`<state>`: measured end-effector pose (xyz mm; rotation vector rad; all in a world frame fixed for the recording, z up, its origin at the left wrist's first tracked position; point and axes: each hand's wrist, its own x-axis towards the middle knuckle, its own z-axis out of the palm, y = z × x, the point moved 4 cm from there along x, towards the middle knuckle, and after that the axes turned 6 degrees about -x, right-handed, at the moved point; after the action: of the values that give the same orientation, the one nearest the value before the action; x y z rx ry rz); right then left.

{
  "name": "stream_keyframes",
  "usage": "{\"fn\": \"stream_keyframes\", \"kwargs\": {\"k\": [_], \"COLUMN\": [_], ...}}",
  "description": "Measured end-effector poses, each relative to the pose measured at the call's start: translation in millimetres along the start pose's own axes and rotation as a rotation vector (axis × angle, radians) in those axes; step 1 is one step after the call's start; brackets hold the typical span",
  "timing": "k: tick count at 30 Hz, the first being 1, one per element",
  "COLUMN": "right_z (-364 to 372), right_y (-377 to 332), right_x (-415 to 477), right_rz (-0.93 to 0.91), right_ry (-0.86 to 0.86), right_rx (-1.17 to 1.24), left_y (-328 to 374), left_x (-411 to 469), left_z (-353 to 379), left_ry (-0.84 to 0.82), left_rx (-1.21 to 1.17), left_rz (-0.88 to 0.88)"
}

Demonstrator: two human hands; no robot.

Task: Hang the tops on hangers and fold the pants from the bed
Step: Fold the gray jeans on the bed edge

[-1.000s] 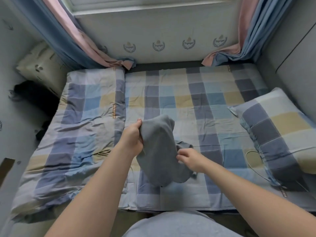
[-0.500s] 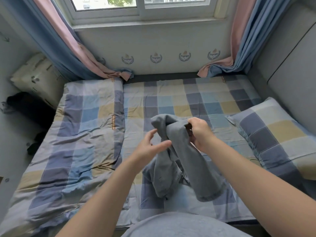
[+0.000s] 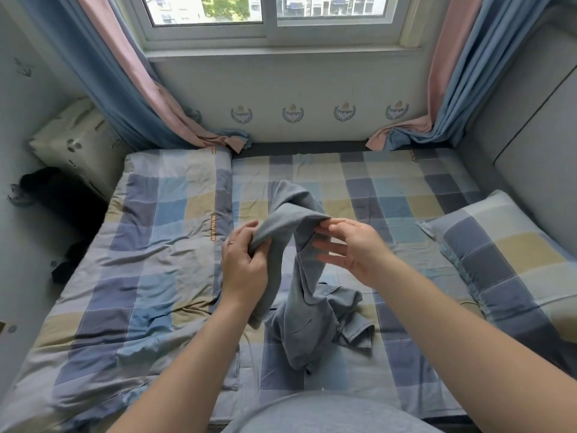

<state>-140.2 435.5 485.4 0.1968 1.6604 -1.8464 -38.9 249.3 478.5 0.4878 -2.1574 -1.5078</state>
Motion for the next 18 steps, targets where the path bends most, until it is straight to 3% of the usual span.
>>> {"fn": "stream_keyframes", "kwargs": {"k": [3, 8, 11, 18], "right_z": [0, 12, 25, 32], "right_y": [11, 25, 34, 65], "right_x": [-3, -7, -1, 22], "right_rz": [-0.064, -0.323, -0.404, -0.252], "right_ry": [-0.024, -0.088, -0.126, -0.156], "right_rx": [-0.23, -0.72, -0.873, -0.981], "left_y": [22, 47, 55, 60], "left_x": [13, 21, 25, 25], "left_z": [-4, -7, -11, -23], "left_ry": [-0.065, -0.132, -0.13, -0.241], "left_rx": [-0.092, -0.337, -0.315, -0.499], "left_rz": [0.048, 0.026, 0.069, -0.156]}}
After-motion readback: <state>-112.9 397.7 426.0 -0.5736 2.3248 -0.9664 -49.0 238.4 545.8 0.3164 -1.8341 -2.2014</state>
